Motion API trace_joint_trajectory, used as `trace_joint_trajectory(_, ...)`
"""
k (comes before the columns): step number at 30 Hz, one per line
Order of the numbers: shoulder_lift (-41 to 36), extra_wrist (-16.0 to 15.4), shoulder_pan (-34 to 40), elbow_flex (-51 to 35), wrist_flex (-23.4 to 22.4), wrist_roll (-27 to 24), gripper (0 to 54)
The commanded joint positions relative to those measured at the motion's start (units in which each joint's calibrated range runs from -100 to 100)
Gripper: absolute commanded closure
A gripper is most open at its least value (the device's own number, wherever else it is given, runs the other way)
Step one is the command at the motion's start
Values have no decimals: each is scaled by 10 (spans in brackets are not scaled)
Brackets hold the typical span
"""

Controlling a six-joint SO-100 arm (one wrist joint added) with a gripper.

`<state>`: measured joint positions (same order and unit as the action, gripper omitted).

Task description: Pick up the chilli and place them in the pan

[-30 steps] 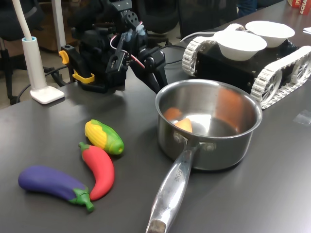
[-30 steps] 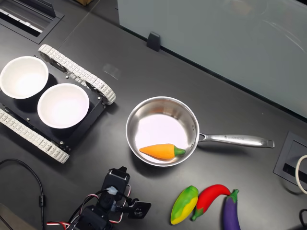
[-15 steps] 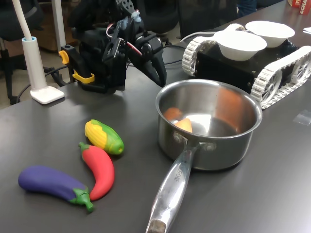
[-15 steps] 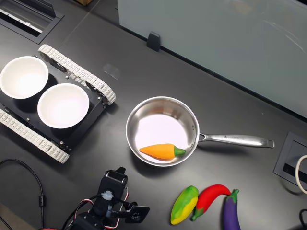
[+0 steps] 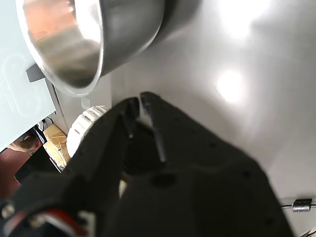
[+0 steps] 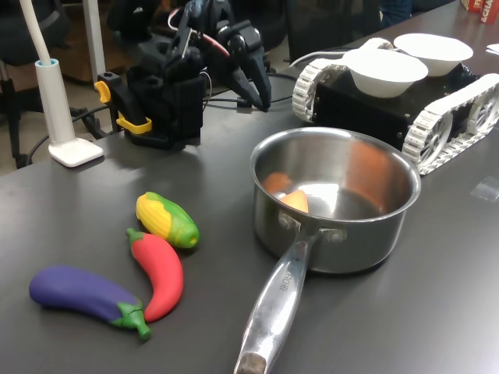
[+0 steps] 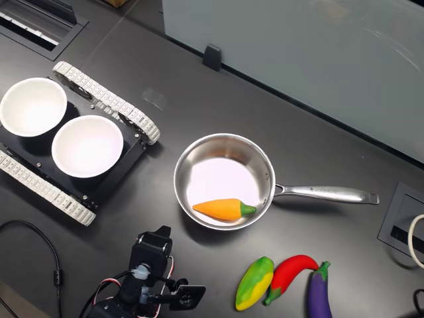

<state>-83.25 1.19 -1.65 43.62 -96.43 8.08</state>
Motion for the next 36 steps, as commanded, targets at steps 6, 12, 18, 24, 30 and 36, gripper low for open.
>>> trace_joint_trajectory(6, 125, 2, -47, -214, -36, 21, 536)
trace_joint_trajectory(12, 172, -13, -94, -263, -35, 42, 536)
trace_joint_trajectory(18, 242, -64, -188, -325, -32, 65, 536)
trace_joint_trajectory(24, 311, -104, -267, -408, -32, 80, 536)
trace_joint_trajectory(30, 372, -126, -340, -485, -32, 96, 536)
trace_joint_trajectory(36, 429, -151, -426, -557, -32, 117, 536)
